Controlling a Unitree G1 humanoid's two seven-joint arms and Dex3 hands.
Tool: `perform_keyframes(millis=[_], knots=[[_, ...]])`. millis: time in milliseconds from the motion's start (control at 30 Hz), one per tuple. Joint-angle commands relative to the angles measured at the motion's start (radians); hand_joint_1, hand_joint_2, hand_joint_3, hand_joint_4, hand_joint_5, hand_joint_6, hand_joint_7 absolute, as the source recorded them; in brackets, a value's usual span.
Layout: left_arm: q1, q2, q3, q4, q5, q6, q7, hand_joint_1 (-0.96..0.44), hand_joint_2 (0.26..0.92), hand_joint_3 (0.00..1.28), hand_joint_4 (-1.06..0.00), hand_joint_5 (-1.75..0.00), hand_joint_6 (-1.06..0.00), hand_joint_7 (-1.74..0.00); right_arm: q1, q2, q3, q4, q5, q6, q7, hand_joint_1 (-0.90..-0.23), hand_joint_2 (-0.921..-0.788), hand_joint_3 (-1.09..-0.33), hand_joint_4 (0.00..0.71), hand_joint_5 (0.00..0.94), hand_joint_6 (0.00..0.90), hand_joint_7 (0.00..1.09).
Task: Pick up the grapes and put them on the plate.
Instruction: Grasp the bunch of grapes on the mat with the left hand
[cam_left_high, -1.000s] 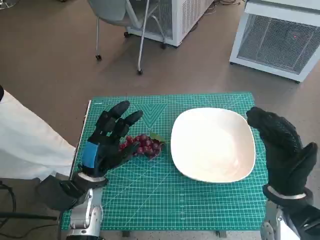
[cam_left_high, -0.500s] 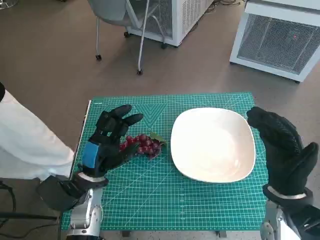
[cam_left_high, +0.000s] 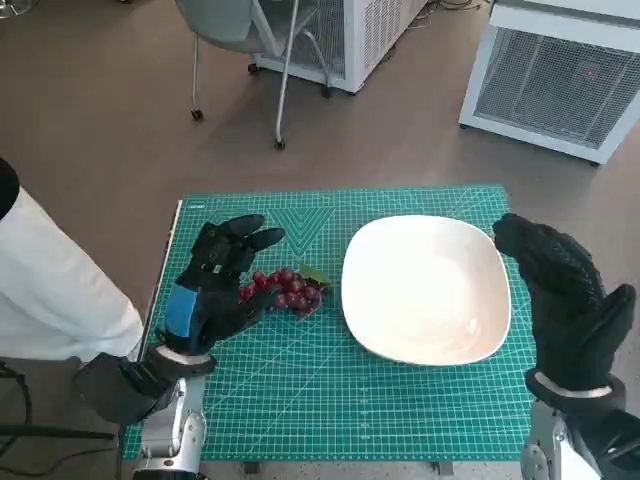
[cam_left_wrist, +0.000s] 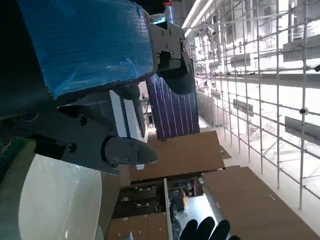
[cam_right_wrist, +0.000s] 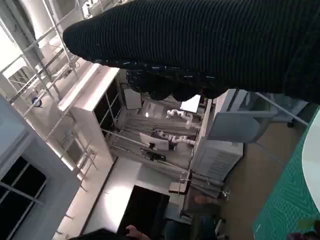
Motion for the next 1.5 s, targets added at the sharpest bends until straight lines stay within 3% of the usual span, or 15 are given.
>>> perform_keyframes(millis=[33, 600, 767, 900, 1033, 1233, 1500], knots=[[-0.006, 0.007, 0.005, 0.004, -0.008, -0.004, -0.005, -0.29, 0.921, 0.18, -0.08, -0.84, -0.07, -0.86, 0.006, 0.001, -0.004, 0.014, -0.01, 0.005, 0.0, -0.526, -0.921, -0.553, 0.451, 0.0, 0.123, 0.52], [-0.01, 0.036, 0.0, -0.005, 0.033, -0.002, 0.003, -0.29, 0.921, 0.17, -0.07, -0.79, -0.07, -0.82, -0.002, -0.001, -0.004, 0.021, -0.011, -0.002, 0.006, -0.527, -0.921, -0.551, 0.452, 0.0, 0.122, 0.52], [0.004, 0.169, -0.04, -0.055, 0.345, -0.008, 0.105, -0.34, 0.919, 0.09, -0.12, -0.34, -0.05, -0.53, -0.002, -0.003, -0.004, 0.018, -0.01, 0.0, 0.006, -0.528, -0.921, -0.55, 0.452, 0.001, 0.122, 0.52], [0.027, 0.303, -0.091, -0.184, 0.652, 0.114, 0.151, -0.36, 0.871, 0.03, -0.07, -0.1, -0.08, -0.24, -0.001, -0.004, -0.004, 0.016, -0.009, 0.001, 0.006, -0.528, -0.921, -0.55, 0.452, 0.001, 0.122, 0.52], [0.035, 0.335, -0.132, -0.273, 0.787, 0.24, 0.134, -0.31, 0.782, 0.01, -0.02, -0.02, -0.15, -0.09, -0.001, -0.005, -0.004, 0.017, -0.009, 0.002, 0.005, -0.529, -0.921, -0.55, 0.452, 0.0, 0.122, 0.52], [0.036, 0.332, -0.171, -0.317, 0.873, 0.325, 0.137, -0.28, 0.728, 0.0, -0.01, 0.0, -0.2, -0.03, -0.002, -0.005, -0.005, 0.019, -0.012, 0.001, 0.003, -0.532, -0.921, -0.55, 0.452, 0.0, 0.121, 0.52], [-0.021, 0.313, -0.307, -0.31, 1.07, 0.536, 0.115, -0.33, 0.726, 0.0, -0.02, 0.0, -0.22, -0.02, -0.004, 0.001, 0.0, 0.029, -0.006, -0.003, 0.01, -0.529, -0.921, -0.549, 0.451, 0.0, 0.126, 0.52]])
